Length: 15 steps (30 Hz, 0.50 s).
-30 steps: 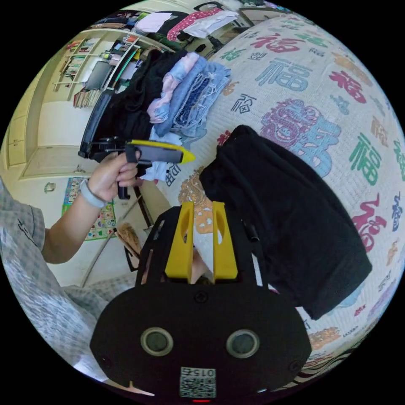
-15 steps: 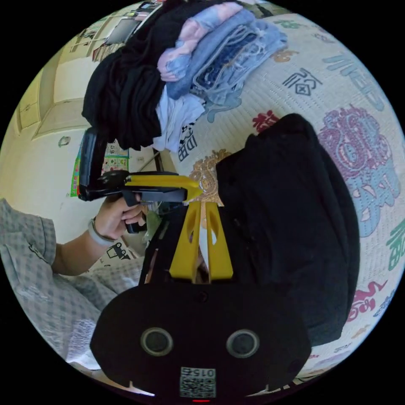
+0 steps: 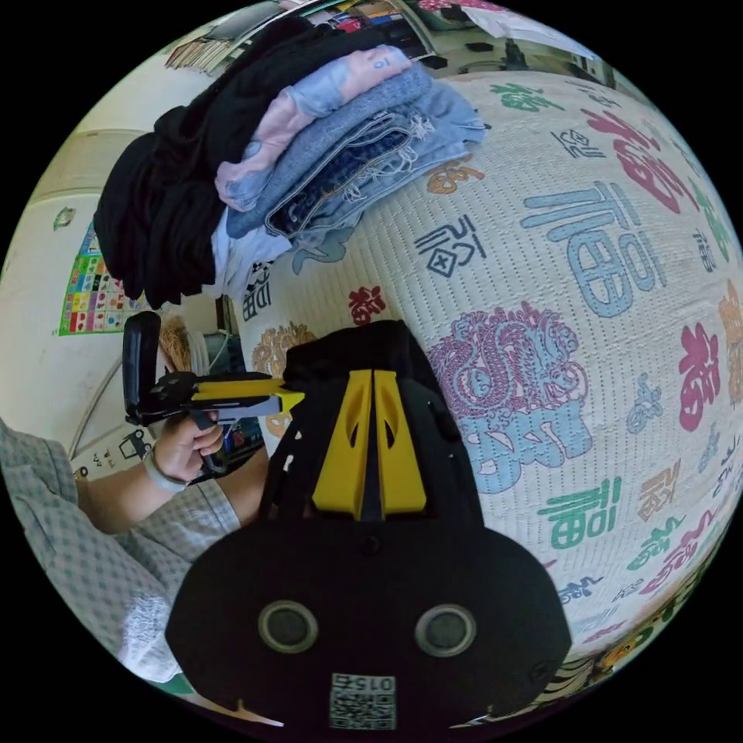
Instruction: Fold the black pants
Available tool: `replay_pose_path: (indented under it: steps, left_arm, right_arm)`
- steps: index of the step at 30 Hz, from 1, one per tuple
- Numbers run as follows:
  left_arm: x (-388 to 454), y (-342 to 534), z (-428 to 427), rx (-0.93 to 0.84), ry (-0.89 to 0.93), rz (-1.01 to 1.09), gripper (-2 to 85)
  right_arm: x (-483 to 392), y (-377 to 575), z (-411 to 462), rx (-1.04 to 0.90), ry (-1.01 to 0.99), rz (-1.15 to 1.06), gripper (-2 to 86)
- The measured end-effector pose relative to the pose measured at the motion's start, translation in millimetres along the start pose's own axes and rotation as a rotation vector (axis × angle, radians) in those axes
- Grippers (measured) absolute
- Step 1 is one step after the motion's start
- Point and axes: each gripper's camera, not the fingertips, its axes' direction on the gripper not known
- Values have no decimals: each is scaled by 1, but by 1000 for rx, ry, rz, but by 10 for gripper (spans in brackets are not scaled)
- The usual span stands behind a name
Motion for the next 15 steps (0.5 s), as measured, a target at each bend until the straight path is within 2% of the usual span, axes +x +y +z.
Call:
replay_pose_path:
  steps: [3, 7, 9, 15]
  left_arm:
    - [-2, 11, -20, 42, -3, 32, 3]
    - [-18, 19, -11, -57, -101, 22, 10]
    - [-29, 28, -20, -28, -35, -24, 17]
    - [-51, 68, -50, 30, -60, -121, 97]
  right_arm:
    - [6, -12, 7, 16, 5, -3, 4]
    - [3, -33, 11, -33, -18, -60, 32]
    - [-1, -35, -1, -21, -7, -98, 55]
    - [23, -48, -27, -40, -22, -115, 125]
